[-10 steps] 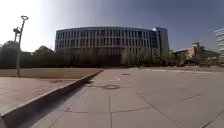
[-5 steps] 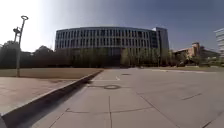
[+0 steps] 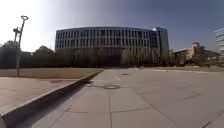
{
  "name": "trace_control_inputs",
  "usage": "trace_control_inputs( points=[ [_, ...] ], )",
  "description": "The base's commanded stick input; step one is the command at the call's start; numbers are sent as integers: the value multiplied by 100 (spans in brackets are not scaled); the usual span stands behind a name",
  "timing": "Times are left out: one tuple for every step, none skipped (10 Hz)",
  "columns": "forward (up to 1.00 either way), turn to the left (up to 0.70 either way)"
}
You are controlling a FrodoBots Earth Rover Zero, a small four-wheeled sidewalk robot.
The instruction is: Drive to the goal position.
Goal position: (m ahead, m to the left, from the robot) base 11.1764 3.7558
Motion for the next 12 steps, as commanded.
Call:
trace_control_inputs(
  points=[
    [5,1],
    [5,1],
    [5,1],
    [5,1],
    [5,1],
    [5,1],
    [5,1],
    [5,1],
    [5,1],
    [5,1],
    [5,1],
    [5,1]
  ],
)
